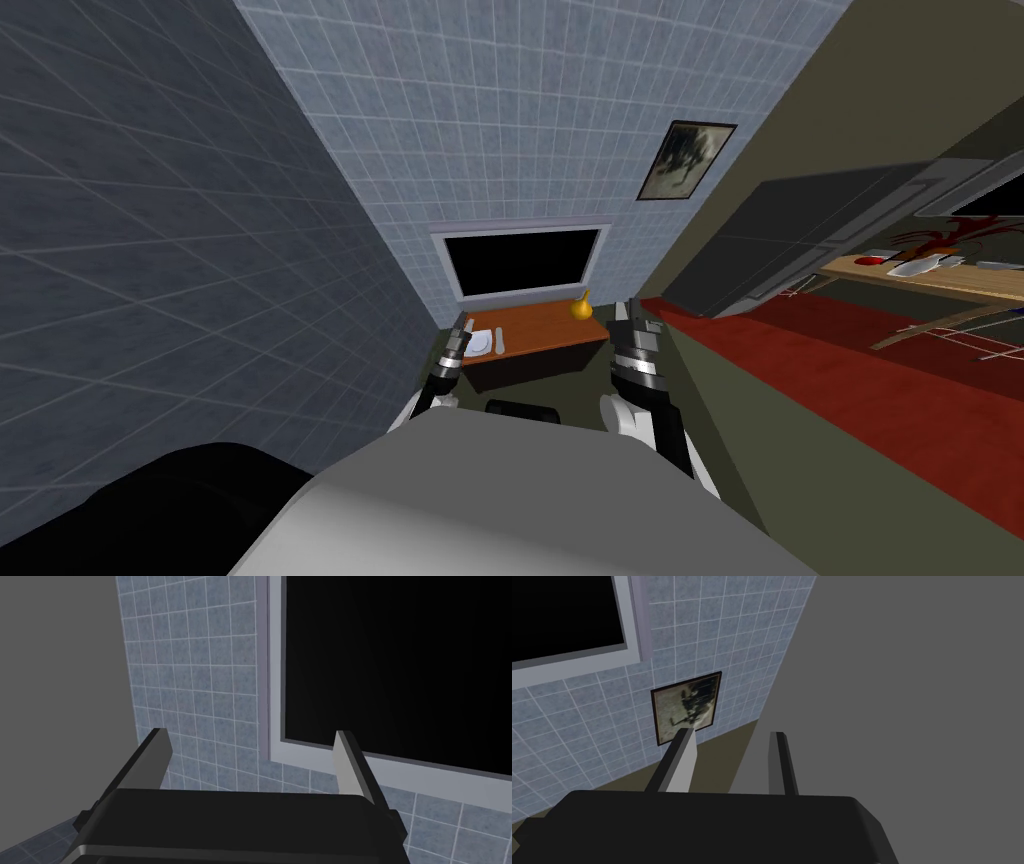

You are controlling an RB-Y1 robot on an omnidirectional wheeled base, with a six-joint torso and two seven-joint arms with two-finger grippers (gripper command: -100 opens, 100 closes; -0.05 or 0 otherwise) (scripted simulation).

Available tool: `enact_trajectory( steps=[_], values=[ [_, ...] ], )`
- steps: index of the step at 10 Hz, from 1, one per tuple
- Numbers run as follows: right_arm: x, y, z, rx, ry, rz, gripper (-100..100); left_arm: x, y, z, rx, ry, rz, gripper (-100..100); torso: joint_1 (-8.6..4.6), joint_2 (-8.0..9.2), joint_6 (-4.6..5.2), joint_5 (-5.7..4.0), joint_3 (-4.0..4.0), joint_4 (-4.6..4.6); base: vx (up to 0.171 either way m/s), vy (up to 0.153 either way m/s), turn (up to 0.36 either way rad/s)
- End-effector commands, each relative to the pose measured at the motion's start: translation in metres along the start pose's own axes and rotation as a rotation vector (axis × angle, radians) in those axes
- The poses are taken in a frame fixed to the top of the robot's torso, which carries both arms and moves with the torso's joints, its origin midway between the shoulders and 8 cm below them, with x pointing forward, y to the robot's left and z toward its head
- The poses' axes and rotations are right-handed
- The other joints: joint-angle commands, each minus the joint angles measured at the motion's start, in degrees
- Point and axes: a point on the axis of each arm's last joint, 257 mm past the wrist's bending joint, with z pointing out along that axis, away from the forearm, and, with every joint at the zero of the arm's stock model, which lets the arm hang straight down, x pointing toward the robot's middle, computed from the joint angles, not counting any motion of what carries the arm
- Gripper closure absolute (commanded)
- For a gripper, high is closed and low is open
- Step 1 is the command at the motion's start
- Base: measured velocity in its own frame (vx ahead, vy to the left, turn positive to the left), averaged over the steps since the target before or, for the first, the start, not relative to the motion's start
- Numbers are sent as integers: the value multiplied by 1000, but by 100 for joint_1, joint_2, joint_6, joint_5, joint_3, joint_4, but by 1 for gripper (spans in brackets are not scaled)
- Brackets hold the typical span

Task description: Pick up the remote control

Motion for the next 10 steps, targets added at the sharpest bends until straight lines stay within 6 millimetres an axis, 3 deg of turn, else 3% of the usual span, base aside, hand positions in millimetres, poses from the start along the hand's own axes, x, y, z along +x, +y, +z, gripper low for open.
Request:
enact_trajectory(
  steps=[1,2,3,4,7,8,10],
  values=[
    [0,0,0,0,0,0,0,17,29,-15,-76,60,-27,-100,0,0,0,0,0,0,-122,-119,-214],
    [0,0,0,0,0,0,0,17,33,-16,-86,61,-27,-100,-5,12,-1,-1,7,2,-79,-82,-55],
    [0,0,0,0,0,0,0,28,53,-30,-141,98,-44,-100,7,1,-3,1,2,2,-43,-81,-119],
    [0,0,0,0,0,0,0,28,53,-30,-141,98,-44,-100,9,-9,-2,1,-5,-1,-32,-57,-72],
    [0,0,0,0,0,0,0,61,109,-81,-308,209,-95,-100,0,-4,-2,0,-2,-1,-67,-111,-193],
    [0,0,0,0,0,0,0,60,114,-85,-321,209,-94,-100,-8,-3,-2,-3,-1,0,-51,-94,-118],
    [0,0,0,0,0,0,0,78,144,-125,-433,281,-125,-100,10,-9,-2,1,-4,-1,-56,-102,-219]
  ],
)
